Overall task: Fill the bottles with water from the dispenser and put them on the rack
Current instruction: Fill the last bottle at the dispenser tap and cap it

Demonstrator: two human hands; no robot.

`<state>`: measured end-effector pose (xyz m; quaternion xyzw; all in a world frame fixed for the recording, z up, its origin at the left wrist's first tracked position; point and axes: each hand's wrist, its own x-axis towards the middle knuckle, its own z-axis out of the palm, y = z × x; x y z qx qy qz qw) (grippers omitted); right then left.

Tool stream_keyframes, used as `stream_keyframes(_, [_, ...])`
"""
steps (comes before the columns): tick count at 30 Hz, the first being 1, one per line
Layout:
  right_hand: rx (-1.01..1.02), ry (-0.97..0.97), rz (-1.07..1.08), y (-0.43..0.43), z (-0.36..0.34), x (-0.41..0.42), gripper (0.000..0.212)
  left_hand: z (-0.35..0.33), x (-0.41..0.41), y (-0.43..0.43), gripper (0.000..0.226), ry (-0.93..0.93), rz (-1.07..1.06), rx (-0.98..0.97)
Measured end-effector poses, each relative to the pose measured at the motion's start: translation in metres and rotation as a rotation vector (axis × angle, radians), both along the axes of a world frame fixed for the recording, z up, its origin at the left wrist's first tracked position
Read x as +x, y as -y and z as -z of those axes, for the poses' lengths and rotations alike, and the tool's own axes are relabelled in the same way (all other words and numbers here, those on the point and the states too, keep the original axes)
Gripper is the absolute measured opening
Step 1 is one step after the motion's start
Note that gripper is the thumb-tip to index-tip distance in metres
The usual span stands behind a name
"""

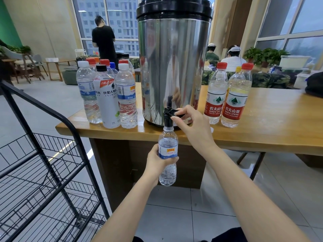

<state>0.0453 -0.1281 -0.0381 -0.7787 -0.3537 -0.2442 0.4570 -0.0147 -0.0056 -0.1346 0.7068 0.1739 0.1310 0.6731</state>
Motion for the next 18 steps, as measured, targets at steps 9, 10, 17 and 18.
stream_keyframes(9, [-0.001, 0.002, 0.001, 0.0001, -0.0004, 0.0001, 0.019, 0.0007, 0.0007, -0.0005, 0.065, 0.001, 0.002, 0.004])
stream_keyframes(10, [-0.001, 0.003, 0.002, 0.0002, -0.0006, 0.0001, 0.018, 0.0005, 0.0006, -0.0005, 0.064, 0.002, 0.003, 0.003])
stream_keyframes(17, [0.000, 0.005, -0.003, 0.0002, -0.0006, 0.0001, 0.022, -0.0002, -0.0005, -0.0006, 0.060, 0.022, 0.011, 0.000])
stream_keyframes(18, [-0.001, 0.006, -0.003, 0.0001, -0.0004, 0.0002, 0.022, 0.0000, -0.0003, -0.0007, 0.060, 0.022, 0.010, -0.001])
